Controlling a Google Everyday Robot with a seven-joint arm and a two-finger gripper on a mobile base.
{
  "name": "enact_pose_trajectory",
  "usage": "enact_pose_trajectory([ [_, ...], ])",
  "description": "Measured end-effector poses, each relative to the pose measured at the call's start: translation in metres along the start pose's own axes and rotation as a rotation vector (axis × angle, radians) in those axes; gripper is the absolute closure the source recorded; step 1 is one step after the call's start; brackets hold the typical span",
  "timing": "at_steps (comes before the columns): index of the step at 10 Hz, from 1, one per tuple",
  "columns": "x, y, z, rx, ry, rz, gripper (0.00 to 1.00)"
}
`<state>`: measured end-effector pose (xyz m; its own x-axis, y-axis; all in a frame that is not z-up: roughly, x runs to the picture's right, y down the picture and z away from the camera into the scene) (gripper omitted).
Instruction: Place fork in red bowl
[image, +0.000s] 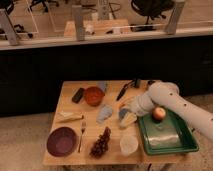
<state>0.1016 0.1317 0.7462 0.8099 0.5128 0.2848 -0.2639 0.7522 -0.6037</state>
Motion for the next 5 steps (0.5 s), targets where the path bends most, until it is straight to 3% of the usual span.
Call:
enact_pose_trajectory([
  [1,-0.004,0.0,0.008,0.013,-0.001,0.004,0.2],
  [2,-0.009,0.0,0.019,-0.004,-0.007,0.007,0.2],
  [5,-0.036,0.001,0.059,-0.158,-0.071,0.006,0.2],
])
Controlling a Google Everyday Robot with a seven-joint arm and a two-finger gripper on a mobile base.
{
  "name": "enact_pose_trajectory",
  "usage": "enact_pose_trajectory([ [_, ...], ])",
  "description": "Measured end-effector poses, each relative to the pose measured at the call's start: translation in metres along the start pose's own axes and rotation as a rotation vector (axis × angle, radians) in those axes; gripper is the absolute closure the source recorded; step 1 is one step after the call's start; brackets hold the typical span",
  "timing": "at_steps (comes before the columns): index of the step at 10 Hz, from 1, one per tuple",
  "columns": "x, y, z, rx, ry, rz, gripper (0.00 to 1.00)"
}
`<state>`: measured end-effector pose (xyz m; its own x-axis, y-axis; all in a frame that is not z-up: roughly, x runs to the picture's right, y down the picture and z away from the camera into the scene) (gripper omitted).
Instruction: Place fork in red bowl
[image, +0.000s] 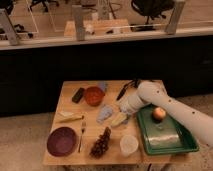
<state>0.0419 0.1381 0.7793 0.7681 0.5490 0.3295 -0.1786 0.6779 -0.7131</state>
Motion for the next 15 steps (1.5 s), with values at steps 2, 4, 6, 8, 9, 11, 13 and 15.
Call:
enact_pose_trajectory([
  [2,-0.006,0.001,0.025,-0.077,-0.026,-0.006,0.2],
  [4,-0.011,0.002,0.045,-0.129,-0.048,-0.012,0.2],
  [6,-0.015,0.005,0.062,-0.177,-0.079,-0.013,0.2],
  [8,-0.021,0.009,0.073,-0.211,-0.123,-0.006,0.2],
  [9,-0.023,0.012,0.077,-0.238,-0.15,0.006,0.2],
  [11,-0.024,0.013,0.077,-0.244,-0.153,0.006,0.2],
  [13,-0.025,0.013,0.077,-0.243,-0.154,0.005,0.2],
  [15,-0.025,0.013,0.077,-0.245,-0.155,0.004,0.2],
])
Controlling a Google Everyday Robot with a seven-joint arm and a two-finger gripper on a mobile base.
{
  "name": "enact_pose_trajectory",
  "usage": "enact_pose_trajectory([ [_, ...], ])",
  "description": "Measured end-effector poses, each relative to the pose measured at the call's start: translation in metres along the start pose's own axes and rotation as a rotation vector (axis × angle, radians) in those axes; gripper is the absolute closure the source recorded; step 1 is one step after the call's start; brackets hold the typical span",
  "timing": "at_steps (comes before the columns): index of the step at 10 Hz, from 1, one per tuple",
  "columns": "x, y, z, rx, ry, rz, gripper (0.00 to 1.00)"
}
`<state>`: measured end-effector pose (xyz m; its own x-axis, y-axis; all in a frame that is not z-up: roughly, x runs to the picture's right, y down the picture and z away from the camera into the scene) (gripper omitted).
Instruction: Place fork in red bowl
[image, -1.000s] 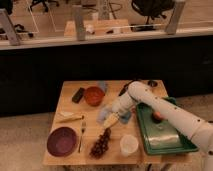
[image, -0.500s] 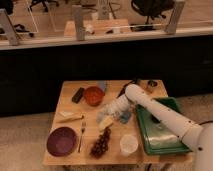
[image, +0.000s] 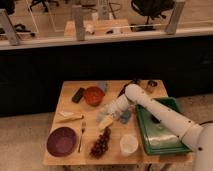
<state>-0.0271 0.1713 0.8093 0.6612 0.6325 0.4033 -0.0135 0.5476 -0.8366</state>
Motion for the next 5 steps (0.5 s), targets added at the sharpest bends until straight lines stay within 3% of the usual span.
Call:
enact_pose_trajectory([
  [2,-0.007,0.006,0.01,-0.039,-0.056,-0.032,0.2],
  [5,-0.018,0.015,0.025,-0.068,-0.093,-0.075,0.2],
])
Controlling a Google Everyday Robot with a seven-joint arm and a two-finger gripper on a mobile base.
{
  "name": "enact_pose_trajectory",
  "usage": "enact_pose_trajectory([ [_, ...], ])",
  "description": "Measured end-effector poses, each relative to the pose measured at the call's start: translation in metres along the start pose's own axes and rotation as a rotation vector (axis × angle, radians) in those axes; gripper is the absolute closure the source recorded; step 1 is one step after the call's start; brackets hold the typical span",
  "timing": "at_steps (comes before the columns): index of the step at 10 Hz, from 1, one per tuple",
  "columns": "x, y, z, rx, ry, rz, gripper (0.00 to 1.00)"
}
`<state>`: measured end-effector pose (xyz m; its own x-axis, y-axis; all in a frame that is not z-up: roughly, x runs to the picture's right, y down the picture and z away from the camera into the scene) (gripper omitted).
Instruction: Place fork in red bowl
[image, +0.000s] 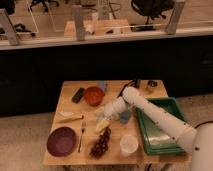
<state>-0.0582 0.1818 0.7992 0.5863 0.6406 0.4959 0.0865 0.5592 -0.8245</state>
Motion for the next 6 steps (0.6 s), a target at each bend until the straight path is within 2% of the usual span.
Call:
enact_pose_trajectory([
  [3,-0.007,0.006,0.021,0.0,0.022,-0.029,0.2],
  [6,-0.009,0.002,0.032,0.014,0.031,-0.024,0.2],
])
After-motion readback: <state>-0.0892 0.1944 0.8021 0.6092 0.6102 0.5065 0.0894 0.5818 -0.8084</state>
